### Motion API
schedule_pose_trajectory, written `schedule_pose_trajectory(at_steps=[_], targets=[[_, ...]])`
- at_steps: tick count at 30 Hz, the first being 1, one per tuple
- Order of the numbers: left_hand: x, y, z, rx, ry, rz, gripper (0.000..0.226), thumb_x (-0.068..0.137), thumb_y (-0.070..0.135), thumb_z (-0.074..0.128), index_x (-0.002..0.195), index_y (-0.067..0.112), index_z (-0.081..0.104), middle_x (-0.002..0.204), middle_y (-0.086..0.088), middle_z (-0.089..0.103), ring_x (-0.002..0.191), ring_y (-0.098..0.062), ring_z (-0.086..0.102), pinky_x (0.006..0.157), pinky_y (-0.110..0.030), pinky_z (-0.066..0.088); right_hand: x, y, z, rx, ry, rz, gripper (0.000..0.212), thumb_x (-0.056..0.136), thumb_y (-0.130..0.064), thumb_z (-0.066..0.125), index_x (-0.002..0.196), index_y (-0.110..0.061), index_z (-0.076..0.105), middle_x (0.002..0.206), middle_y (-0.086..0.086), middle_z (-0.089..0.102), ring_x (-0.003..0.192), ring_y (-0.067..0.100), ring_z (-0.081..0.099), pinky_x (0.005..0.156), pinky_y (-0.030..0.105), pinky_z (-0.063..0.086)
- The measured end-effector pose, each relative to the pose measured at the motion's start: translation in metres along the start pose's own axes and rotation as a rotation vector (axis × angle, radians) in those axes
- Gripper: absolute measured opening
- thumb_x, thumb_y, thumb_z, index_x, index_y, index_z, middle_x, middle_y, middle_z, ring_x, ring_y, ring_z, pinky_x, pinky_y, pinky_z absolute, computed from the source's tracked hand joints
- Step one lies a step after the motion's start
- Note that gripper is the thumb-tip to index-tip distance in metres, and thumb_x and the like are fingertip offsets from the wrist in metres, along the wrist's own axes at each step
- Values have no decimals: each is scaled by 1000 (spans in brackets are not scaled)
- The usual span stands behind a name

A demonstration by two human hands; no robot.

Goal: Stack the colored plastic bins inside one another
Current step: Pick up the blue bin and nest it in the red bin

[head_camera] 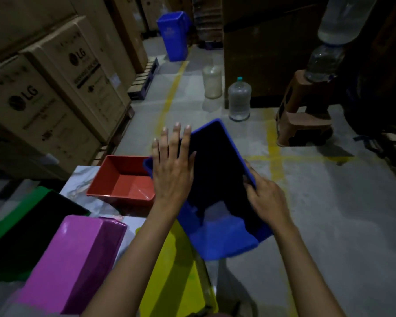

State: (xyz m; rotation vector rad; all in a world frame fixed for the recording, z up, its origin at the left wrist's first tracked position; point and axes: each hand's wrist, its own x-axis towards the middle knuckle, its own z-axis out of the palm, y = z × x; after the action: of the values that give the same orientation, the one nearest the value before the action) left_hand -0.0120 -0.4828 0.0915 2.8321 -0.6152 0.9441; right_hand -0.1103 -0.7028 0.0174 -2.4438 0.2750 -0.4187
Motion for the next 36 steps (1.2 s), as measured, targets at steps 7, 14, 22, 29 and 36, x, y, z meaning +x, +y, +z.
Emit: schedule_pose_trajectory(at_steps=[7, 14, 22, 29, 36], targets=[[-20, -77, -6, -35, -51, -72, 15, 106, 28, 63, 115, 17, 68, 69, -9, 66, 55, -35, 66, 41, -37, 44, -10, -27, 0, -74, -42, -53, 59, 100, -56, 57, 156, -49, 40, 103, -6, 70, 98, 25, 68, 68, 38, 49], [-54, -211, 8, -397, -57, -549, 29, 112, 37, 45, 126, 14, 58, 103, -27, 73, 92, -50, 67, 69, -42, 34, -21, -105, 52, 280, 102, 471, 77, 88, -67, 70, 150, -28, 45, 115, -6, 65, 90, 11, 65, 77, 33, 50], [-72, -386, 38, -622, -175, -741, 27, 108, 46, 52, 120, 23, 58, 113, -17, 75, 103, -47, 67, 73, -43, 40, -4, -231, 170, 357, -75, 427, 22, 106, -40, 60, 110, -21, 71, 98, -2, 75, 87, 13, 71, 67, 31, 51], [-36, -470, 70, -797, -374, -544, 49, 106, 33, 57, 154, 32, 49, 142, -12, 68, 122, -40, 66, 92, -49, 53, 44, -278, 224, 322, 65, 467, 27, 104, -36, 60, 122, -16, 64, 112, 7, 72, 102, 29, 69, 86, 46, 57], [-35, -488, 105, -856, -406, -591, 64, 101, 22, 64, 160, 16, 41, 150, -19, 60, 130, -42, 62, 104, -52, 52, 75, -299, 258, 179, 71, 503, 26, 105, -19, 52, 128, -8, 47, 105, 6, 58, 90, 30, 56, 73, 37, 39]])
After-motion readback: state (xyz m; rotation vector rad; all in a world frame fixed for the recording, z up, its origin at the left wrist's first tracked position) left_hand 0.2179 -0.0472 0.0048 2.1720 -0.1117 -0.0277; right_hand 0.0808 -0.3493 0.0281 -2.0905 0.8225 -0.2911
